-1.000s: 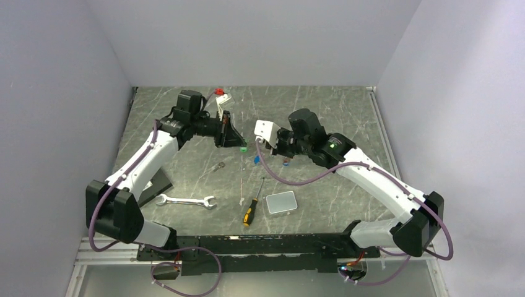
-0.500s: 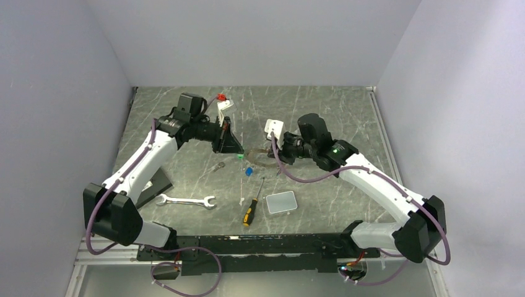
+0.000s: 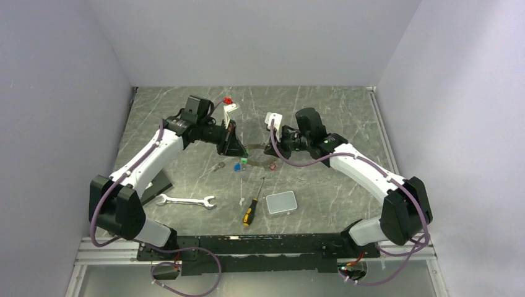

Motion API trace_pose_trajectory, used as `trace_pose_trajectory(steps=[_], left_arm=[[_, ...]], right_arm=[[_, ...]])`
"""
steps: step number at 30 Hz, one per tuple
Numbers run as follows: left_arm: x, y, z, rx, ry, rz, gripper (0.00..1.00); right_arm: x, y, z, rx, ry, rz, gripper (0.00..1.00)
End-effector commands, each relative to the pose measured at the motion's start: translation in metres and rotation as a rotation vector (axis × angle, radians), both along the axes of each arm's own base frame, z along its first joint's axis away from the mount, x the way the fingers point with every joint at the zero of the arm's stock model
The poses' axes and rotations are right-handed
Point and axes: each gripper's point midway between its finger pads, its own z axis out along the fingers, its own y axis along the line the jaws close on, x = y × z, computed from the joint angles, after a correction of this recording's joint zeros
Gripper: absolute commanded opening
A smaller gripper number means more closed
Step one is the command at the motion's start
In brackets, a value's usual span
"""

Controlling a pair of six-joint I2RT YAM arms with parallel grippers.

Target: Remove the keys from the keyring

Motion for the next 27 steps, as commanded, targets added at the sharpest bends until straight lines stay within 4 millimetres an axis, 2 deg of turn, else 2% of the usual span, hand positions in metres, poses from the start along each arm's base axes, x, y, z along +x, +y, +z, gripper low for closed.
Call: trace_pose_trajectory(steps=[1, 3, 5, 9, 14, 16, 19, 24, 27], left_arm=[[-0.006, -0.009, -0.007, -0.05, 0.084, -0.04, 0.0], [-0.002, -0.011, -0.018, -0.042, 0.119, -0.037, 0.0], [0.001, -0.013, -0.025, -0.043, 0.149, -0.043, 0.0], [0.005, -0.018, -0.034, -0.04, 0.199, -0.053, 0.0], [0.007, -0.021, -0.047, -0.033, 0.253, -0.053, 0.0], [0.008, -0.021, -0.049, -0.026, 0.252, -0.052, 0.0], [0.009, -0.021, -0.047, -0.019, 0.244, -0.052, 0.0], [0.008, -0.021, -0.044, -0.019, 0.239, -0.056, 0.0], [0.007, -0.023, -0.043, -0.022, 0.246, -0.062, 0.0]], right_arm=[[0.025, -0.001, 0.005, 0.025, -0.082, -0.025, 0.18], [0.027, -0.004, -0.009, 0.005, -0.064, -0.025, 0.2], [0.028, -0.008, -0.021, -0.007, -0.041, -0.026, 0.25], [0.026, -0.017, -0.034, -0.008, -0.011, -0.04, 0.45], [0.023, -0.027, -0.047, -0.038, 0.002, -0.061, 0.5], [0.023, -0.031, -0.041, -0.02, 0.002, -0.077, 0.51], [0.012, -0.03, -0.023, 0.047, -0.02, -0.056, 0.51], [-0.014, -0.019, 0.0, 0.172, 0.04, 0.002, 0.44], [-0.02, -0.008, 0.013, 0.252, 0.07, 0.025, 0.41]])
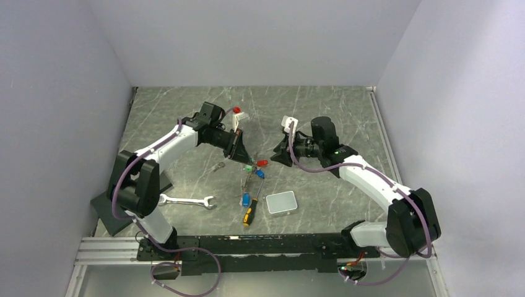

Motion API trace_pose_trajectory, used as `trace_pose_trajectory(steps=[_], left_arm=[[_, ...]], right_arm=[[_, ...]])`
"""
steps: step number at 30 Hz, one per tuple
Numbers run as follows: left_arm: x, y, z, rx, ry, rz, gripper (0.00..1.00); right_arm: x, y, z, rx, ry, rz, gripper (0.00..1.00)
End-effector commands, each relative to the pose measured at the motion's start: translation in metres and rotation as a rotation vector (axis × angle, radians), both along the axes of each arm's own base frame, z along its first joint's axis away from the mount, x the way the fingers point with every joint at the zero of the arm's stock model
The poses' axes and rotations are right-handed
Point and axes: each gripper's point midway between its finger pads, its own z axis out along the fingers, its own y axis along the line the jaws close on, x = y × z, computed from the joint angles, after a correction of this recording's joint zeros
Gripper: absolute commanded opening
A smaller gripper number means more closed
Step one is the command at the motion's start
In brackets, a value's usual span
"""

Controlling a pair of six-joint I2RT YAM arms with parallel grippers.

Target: Remove the keys from the keyring

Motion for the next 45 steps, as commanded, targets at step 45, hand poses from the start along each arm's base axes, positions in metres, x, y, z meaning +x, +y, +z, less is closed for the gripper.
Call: trace_pose_trajectory(steps=[45], left_arm=[[-0.007, -0.013, 0.025, -0.087, -0.046, -0.076, 0.0]], right_arm=[[-0.008, 0.07, 0.014, 0.146, 0.03, 0.112, 0.13]])
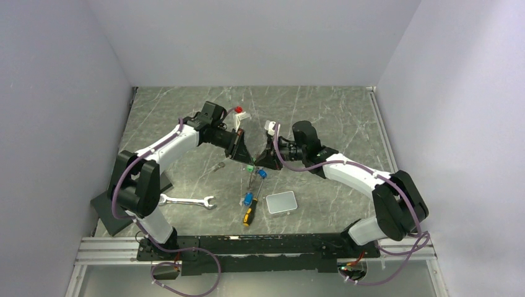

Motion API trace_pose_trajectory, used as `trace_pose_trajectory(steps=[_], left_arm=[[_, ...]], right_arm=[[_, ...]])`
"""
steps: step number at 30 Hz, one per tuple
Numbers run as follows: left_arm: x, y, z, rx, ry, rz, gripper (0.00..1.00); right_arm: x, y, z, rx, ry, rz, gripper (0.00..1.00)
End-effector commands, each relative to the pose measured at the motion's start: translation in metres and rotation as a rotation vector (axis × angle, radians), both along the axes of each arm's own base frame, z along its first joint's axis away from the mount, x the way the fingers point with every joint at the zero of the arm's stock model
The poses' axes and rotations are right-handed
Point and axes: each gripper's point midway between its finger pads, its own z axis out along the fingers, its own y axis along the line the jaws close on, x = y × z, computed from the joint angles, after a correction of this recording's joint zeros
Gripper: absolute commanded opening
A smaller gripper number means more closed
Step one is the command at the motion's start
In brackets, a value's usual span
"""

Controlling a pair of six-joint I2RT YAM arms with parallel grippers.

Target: Remove the keys from the keyring

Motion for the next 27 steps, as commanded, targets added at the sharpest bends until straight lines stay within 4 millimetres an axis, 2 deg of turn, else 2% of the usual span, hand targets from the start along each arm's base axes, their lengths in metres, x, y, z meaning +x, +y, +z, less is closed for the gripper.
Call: trace_pose_trajectory(steps=[1, 3, 12, 27], left_arm=[[-0.003, -0.007, 0.02, -0.072, -0.041, -0.049, 0.0], [-0.003, -0.006, 0.02, -0.069, -0.038, -0.044, 0.0], [0.018, 0.014, 0.019, -0.053, -0.033, 0.061, 0.0], [0.024, 0.017, 0.005, -0.014, -0.022, 0.089, 0.0]], right_arm=[[0.015, 0.007, 0.023, 0.04, -0.103, -0.006, 0.07], [0.015, 0.006, 0.022, 0.036, -0.11, -0.008, 0.0], [0.015, -0.001, 0.02, 0.022, -0.147, -0.037, 0.0], [0.014, -0.004, 0.023, 0.047, -0.176, -0.052, 0.0]])
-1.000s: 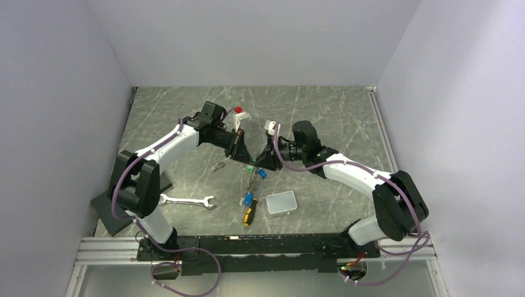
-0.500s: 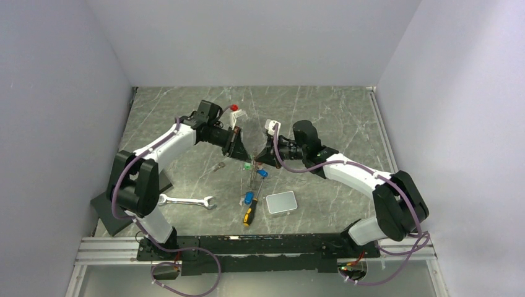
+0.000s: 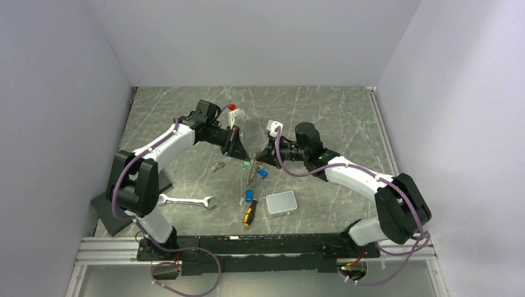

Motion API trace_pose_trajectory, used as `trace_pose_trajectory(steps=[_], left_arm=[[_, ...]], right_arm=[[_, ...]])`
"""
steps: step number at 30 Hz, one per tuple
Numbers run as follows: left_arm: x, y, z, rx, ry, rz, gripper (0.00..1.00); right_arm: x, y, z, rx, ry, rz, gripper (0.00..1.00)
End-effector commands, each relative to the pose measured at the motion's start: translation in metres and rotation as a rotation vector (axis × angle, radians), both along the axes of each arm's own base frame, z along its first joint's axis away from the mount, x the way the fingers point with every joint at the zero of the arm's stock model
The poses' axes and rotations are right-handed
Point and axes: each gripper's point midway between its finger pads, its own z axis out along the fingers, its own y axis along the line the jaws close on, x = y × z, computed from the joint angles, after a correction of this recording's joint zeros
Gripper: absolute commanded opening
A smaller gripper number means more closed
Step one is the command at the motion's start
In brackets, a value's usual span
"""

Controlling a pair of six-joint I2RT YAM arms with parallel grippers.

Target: Remove the keys from the keyring

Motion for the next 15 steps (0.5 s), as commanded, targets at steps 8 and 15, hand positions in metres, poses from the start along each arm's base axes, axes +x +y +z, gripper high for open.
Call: trace_pose_trajectory(steps=[8, 15], left_arm=[[0.007, -0.001, -0.001, -0.01, 0.031, 0.022, 0.0], [0.008, -0.002, -0.009, -0.003, 0.062, 0.021, 0.0]], right_arm=[[0.0, -0.002, 0.019, 0.041, -0.101, 0.004, 0.0], [0.0, -0.004, 0.02, 0.037, -0.146, 0.003, 0.0]])
